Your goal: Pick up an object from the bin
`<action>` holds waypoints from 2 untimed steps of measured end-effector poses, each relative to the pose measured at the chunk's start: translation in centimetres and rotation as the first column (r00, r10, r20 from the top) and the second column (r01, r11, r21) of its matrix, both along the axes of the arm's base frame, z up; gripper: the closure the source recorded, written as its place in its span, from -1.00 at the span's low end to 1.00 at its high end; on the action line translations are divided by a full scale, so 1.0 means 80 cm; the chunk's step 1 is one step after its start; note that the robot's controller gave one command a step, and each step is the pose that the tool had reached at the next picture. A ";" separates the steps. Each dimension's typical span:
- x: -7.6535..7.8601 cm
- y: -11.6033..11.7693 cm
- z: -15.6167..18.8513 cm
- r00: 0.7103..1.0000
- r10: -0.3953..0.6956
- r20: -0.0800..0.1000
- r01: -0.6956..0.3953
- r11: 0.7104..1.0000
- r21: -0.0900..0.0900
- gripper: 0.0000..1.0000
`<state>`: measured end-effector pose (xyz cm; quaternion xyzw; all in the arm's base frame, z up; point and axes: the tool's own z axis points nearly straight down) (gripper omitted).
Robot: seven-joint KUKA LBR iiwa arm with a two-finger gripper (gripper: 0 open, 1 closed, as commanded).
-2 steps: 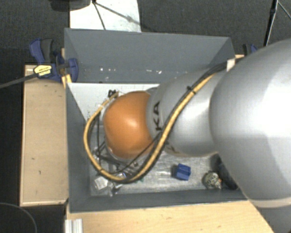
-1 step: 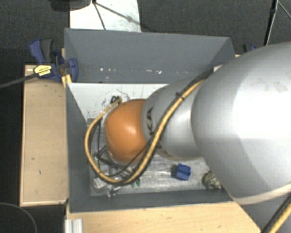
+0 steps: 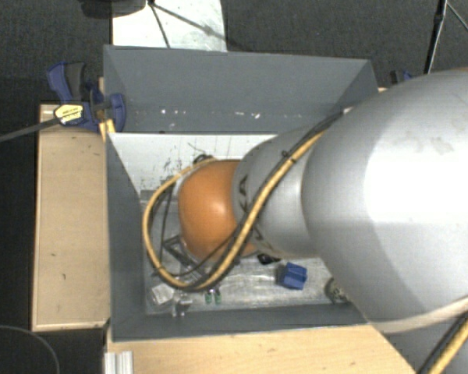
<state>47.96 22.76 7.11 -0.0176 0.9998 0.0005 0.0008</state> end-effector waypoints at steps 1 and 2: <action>0.002 0.001 0.002 1.000 -0.002 0.006 0.002 1.000 0.003 1.00; 0.005 0.002 0.112 1.000 -0.004 0.007 0.004 1.000 0.004 1.00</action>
Offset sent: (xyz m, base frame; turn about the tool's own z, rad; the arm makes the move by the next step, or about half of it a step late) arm 0.0000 0.0000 0.0000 0.0000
